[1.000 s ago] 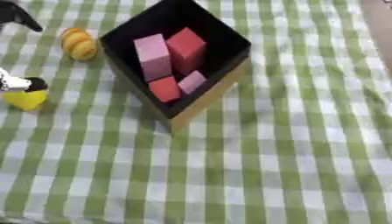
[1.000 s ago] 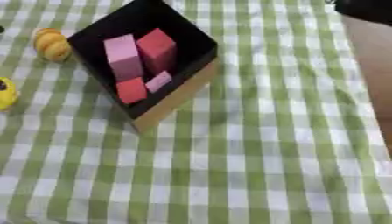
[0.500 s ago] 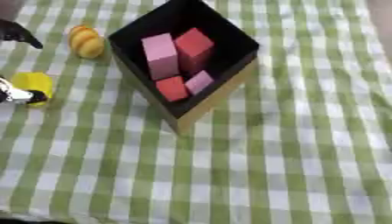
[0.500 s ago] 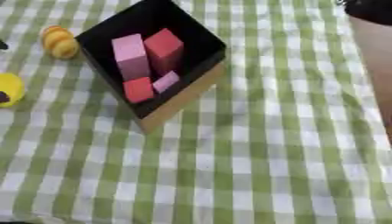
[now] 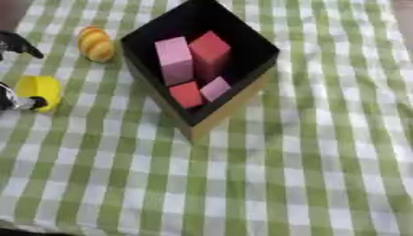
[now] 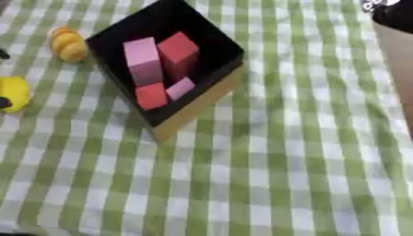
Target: Pick up objects on the table and place them in the box.
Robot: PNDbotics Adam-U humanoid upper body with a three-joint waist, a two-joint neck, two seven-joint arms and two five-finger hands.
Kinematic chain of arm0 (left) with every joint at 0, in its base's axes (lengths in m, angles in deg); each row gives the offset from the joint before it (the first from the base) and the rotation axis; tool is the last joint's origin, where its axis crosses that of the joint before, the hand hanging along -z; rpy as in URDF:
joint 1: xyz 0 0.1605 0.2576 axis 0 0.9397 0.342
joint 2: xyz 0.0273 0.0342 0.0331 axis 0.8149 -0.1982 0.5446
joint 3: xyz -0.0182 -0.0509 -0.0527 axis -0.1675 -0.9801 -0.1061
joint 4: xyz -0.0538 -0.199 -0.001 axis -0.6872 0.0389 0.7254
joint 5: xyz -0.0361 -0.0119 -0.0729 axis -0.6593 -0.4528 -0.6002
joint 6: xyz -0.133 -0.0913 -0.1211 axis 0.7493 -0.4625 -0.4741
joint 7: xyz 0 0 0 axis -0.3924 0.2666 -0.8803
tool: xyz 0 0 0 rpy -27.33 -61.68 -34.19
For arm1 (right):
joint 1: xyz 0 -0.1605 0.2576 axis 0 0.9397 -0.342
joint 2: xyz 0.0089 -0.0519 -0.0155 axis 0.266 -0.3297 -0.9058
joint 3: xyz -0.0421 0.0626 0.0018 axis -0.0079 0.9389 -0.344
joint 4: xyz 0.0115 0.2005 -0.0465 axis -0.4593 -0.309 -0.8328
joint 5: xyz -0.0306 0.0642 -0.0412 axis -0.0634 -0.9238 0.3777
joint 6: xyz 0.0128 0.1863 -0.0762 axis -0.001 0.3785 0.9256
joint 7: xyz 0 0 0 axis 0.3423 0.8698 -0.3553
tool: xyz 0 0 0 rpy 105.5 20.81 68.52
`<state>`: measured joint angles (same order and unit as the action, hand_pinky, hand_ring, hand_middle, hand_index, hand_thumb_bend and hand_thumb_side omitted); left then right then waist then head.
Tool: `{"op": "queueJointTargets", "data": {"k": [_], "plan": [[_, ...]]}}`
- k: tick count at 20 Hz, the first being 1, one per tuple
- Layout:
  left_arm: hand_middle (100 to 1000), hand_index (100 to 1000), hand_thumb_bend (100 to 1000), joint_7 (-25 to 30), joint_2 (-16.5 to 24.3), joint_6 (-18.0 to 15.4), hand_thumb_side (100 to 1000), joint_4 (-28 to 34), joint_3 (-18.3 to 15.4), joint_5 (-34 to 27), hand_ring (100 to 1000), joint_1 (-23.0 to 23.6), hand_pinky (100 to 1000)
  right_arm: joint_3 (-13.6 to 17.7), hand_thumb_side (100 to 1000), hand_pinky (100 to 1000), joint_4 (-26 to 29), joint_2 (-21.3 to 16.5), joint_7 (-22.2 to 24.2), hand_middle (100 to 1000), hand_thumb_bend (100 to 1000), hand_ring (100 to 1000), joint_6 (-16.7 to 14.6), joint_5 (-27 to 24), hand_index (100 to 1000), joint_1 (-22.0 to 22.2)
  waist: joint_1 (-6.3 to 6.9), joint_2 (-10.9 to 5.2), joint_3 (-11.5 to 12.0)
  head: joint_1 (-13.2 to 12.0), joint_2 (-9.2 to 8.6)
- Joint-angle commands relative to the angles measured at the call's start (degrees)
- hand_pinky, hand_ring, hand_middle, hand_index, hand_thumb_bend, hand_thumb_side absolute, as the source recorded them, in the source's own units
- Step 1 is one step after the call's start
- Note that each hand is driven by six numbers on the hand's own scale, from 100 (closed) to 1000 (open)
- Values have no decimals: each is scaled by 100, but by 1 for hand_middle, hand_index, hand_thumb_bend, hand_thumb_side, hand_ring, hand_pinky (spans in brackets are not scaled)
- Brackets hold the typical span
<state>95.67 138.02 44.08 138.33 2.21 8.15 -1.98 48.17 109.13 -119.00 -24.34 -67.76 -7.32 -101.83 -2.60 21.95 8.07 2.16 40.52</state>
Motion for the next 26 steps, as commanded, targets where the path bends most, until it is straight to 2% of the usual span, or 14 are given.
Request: {"op": "queueJointTargets", "data": {"k": [1, 9, 12, 14, 22, 24, 26], "plan": [[835, 871, 507, -46, 86, -8, 405, -126, -48, 28, 885, -127, 906, 93, 481, 787, 87, -96, -17, 606, 100, 699, 17, -29, 847, -56, 17, -92, -15, -19, -79], [814, 850, 501, -43, -41, -46, 374, -486, -9, 144, 864, -196, 888, 103, 489, 787, 87, -67, -45, 604, 100, 698, 31, -38, 847, -57, -2, -34, -64, -49, -108], [812, 846, 455, -26, -85, -72, 271, -637, 9, 266, 860, -220, 885, 104, 489, 787, 87, -58, -47, 604, 100, 697, 35, -40, 847, -52, -6, -16, -80, -57, -117], [811, 846, 444, 12, -102, -89, 236, -706, 8, 294, 856, -219, 882, 108, 495, 787, 87, -55, -52, 603, 100, 697, 37, -42, 847, -45, -7, -7, -86, -59, -119], [768, 853, 436, 141, -113, -57, 228, -767, 9, 425, 814, -207, 855, 101, 510, 787, 87, -38, -45, 602, 100, 698, 34, -58, 847, -34, -1, 5, -93, -68, -120], [758, 849, 414, 152, -116, -49, 217, -769, 3, 458, 805, -203, 850, 104, 512, 787, 87, -35, -47, 602, 100, 698, 36, -58, 847, -26, 0, 5, -96, -72, -113], [728, 827, 318, 124, -121, -41, 200, -742, -14, 416, 781, -198, 838, 107, 516, 787, 87, -33, -50, 602, 100, 697, 40, -58, 847, -14, 2, 5, -100, -67, -115]]}}
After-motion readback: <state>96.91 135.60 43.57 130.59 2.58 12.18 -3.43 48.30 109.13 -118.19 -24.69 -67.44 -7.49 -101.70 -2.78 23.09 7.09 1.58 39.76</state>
